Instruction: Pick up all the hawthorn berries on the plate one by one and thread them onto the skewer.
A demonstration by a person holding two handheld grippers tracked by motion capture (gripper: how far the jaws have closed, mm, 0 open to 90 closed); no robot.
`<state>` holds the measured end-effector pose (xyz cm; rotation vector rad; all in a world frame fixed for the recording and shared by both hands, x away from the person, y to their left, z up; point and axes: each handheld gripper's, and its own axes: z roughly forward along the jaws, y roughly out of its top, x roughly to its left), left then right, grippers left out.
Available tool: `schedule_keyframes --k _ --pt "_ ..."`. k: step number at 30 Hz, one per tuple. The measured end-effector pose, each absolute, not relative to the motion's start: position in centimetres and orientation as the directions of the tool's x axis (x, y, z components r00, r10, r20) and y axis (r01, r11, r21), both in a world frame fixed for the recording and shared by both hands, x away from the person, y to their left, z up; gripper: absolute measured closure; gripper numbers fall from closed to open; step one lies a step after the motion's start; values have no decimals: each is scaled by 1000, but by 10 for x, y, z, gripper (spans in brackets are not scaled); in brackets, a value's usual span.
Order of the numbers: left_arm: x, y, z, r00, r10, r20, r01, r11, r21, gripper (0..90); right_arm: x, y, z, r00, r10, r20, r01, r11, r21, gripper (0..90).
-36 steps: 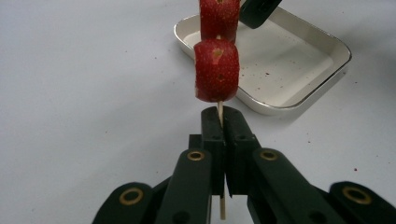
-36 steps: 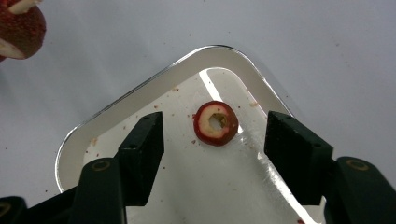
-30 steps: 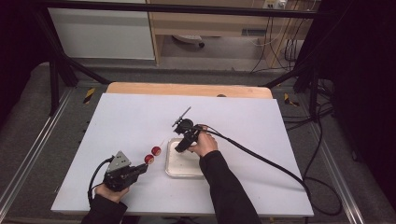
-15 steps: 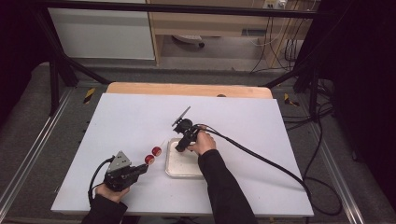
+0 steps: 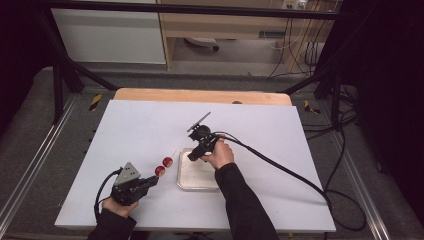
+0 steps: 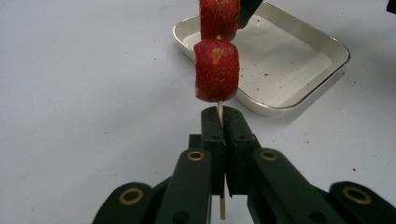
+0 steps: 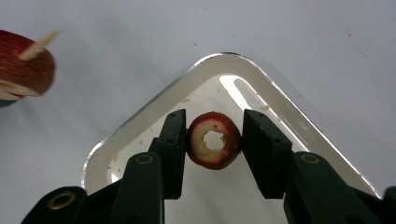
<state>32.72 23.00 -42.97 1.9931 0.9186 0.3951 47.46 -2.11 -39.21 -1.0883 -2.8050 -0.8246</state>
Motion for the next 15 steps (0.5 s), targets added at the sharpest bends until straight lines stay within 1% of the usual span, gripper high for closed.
schedule_keyframes --k 4,8,11,15 --pt "327 229 -429 674 736 -67 452 -338 826 881 464 -34 -387 -728 635 258 656 536 532 612" --pt "326 228 -429 670 739 -73 451 -327 830 881 451 -50 -386 -692 636 342 678 410 610 613" --pt "325 227 -429 668 740 -79 453 -320 832 881 442 -61 -389 -673 630 388 677 313 666 614" --pt "323 224 -429 667 741 -82 452 -314 835 881 432 -70 -396 -648 623 438 671 193 716 614"
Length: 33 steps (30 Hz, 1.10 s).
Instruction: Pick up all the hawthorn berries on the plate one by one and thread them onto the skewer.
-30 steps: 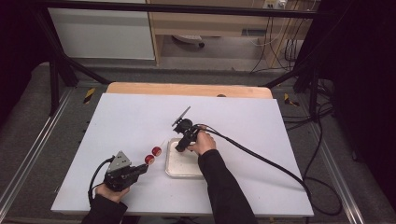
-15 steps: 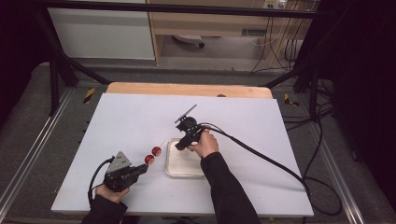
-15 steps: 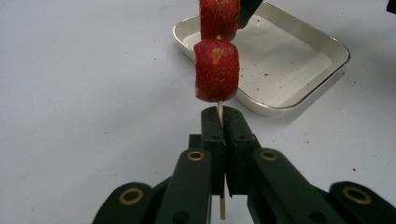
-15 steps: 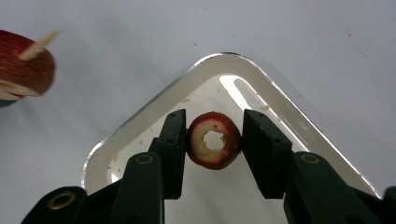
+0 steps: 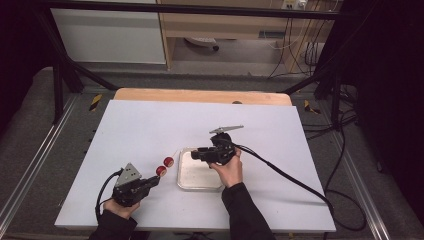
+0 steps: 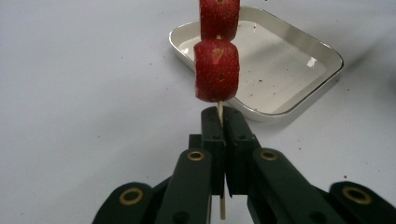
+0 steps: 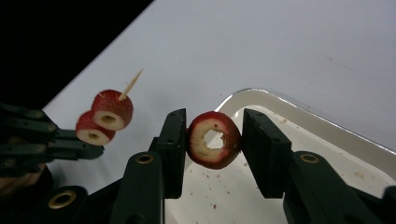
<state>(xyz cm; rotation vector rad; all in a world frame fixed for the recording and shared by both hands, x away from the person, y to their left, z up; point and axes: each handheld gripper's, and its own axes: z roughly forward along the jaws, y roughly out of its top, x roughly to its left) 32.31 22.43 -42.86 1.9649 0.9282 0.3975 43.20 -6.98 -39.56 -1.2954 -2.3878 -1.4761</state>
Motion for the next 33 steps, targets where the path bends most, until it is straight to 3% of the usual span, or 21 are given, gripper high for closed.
schedule_keyframes --k 14,33 --pt "315 217 -427 659 745 -106 454 -280 846 881 411 -71 -418 -575 575 582 611 -172 773 615" --pt "307 203 -428 650 745 -149 463 -234 855 880 404 -63 -425 -563 540 626 506 -373 778 616"
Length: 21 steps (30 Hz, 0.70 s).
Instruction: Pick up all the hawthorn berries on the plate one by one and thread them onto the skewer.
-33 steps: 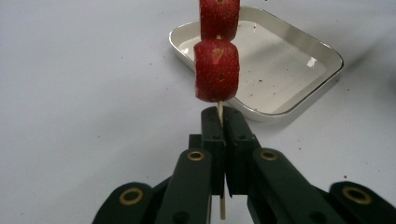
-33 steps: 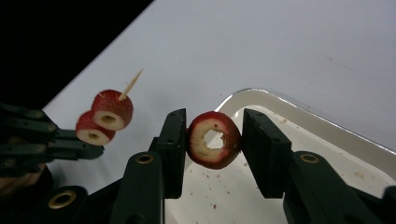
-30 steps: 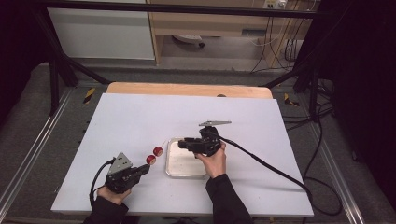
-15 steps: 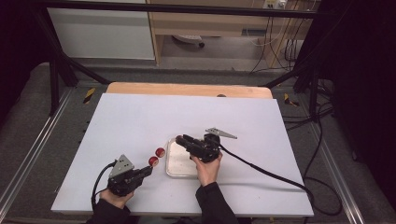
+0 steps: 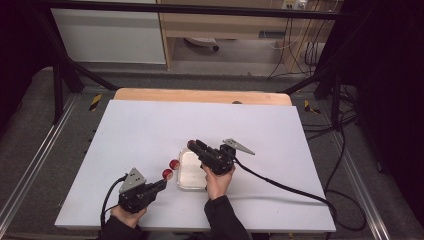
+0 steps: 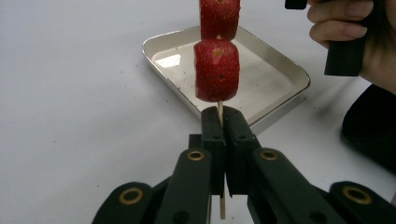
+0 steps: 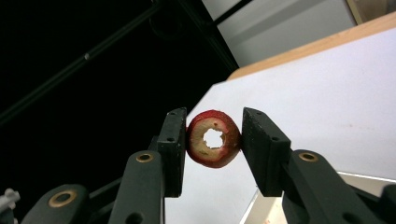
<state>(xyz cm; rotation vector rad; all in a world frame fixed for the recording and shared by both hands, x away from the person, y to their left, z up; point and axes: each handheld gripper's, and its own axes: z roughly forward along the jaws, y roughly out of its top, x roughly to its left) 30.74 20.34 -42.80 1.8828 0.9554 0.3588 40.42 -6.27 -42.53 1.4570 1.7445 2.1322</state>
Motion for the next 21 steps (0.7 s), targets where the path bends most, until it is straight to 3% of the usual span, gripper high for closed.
schedule_keyframes --k 21 --pt "310 183 -432 612 760 -218 491 -149 858 880 398 -57 -431 -568 504 650 418 -504 756 617"
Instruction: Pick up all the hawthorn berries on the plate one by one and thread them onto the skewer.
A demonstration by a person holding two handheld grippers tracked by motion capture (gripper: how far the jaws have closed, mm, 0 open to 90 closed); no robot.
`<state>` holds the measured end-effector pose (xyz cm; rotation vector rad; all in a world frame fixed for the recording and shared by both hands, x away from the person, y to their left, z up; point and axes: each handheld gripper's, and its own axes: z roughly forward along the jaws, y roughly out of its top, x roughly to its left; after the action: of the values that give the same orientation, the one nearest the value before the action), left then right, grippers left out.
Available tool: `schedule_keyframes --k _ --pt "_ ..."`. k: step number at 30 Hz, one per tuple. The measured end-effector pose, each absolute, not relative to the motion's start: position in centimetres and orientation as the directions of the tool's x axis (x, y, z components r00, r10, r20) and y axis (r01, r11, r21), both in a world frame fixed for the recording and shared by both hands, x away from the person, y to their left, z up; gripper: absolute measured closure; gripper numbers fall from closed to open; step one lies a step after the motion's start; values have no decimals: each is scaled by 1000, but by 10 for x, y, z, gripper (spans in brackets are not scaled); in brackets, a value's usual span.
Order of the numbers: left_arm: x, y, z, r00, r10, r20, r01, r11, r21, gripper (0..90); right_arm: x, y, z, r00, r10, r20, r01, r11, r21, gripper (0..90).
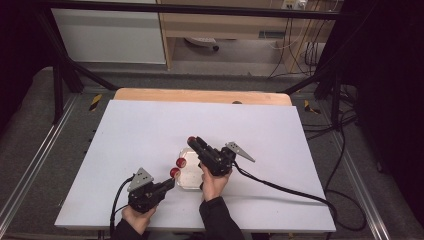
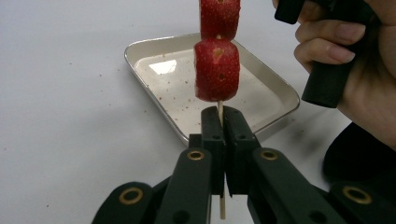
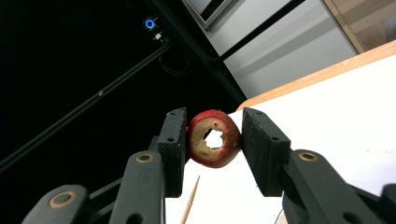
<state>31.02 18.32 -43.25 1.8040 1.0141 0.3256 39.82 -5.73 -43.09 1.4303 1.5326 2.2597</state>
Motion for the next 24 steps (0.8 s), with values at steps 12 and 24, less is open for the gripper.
schedule_keyframes --k 12,24 --pt "311 177 -434 606 764 -220 487 -138 863 880 398 -56 -434 -571 495 655 415 -514 751 618" --pt "311 178 -434 601 766 -227 487 -126 864 881 397 -56 -434 -573 495 654 417 -511 752 618"
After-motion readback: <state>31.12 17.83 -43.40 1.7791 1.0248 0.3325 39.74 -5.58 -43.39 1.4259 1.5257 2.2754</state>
